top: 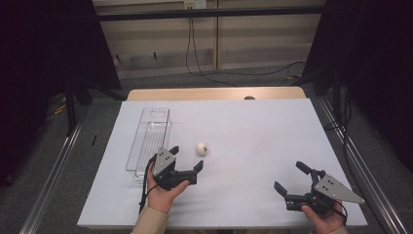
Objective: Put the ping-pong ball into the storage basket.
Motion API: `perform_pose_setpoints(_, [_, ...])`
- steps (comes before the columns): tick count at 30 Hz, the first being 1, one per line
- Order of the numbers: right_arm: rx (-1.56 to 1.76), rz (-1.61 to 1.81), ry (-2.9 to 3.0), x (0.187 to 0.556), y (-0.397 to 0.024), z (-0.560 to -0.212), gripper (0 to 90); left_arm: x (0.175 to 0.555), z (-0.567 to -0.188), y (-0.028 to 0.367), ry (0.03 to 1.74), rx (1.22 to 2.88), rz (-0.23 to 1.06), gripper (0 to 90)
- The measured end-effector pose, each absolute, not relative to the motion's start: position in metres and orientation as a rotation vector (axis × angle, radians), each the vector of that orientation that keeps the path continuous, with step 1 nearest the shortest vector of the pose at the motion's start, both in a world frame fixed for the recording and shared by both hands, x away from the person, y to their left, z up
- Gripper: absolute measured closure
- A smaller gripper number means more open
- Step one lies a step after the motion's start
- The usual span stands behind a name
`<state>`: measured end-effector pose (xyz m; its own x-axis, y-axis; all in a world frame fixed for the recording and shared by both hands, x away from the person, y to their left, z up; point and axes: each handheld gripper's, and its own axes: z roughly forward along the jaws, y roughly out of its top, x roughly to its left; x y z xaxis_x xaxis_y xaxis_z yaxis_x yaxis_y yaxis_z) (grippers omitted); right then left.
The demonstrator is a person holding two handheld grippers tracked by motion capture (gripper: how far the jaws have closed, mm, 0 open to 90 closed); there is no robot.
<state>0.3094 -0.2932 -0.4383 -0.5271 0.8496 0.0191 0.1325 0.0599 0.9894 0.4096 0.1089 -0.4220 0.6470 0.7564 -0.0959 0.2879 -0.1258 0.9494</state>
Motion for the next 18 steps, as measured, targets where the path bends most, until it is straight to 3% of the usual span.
perform_pose_setpoints(18, [0.977,1.520,1.746,0.309,-0.293,-0.438,1.6,0.419,-0.427,0.098,0.896,1.721,0.509,2.2])
